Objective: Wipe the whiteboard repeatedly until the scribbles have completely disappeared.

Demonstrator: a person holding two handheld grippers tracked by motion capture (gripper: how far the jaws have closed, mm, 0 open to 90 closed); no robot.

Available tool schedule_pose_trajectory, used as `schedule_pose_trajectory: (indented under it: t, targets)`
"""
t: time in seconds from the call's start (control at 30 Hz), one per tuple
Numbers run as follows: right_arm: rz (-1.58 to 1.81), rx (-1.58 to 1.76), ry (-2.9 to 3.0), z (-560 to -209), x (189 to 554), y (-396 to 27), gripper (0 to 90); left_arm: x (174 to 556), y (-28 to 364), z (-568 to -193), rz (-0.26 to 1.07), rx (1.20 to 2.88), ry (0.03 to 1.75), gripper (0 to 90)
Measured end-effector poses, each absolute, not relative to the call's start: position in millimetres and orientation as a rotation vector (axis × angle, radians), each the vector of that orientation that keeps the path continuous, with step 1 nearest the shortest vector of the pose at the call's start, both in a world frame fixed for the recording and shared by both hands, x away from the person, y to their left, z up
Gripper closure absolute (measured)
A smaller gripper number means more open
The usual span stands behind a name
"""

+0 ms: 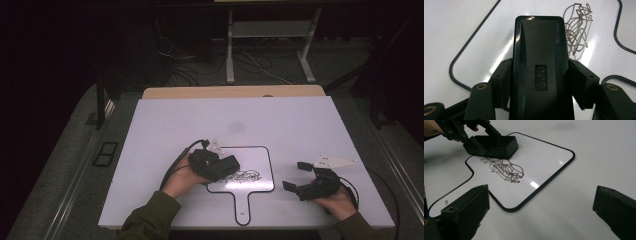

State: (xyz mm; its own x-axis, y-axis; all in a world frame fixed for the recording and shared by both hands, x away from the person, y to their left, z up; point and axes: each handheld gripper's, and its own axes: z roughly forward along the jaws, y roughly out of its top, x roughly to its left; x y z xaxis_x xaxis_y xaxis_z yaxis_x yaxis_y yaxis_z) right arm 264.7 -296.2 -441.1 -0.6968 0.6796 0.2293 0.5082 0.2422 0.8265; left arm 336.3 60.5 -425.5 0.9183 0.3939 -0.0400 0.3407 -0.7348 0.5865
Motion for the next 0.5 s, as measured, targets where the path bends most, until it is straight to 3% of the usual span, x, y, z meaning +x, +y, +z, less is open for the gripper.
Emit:
schedule_pose_trajectory:
  t: [0.5]
  targets:
    - [1.441,1.128,2.332,-441.1,264.9,-296.1,0.0,327.8,51.2,-425.3,0.126,2.478,0.479,39.6]
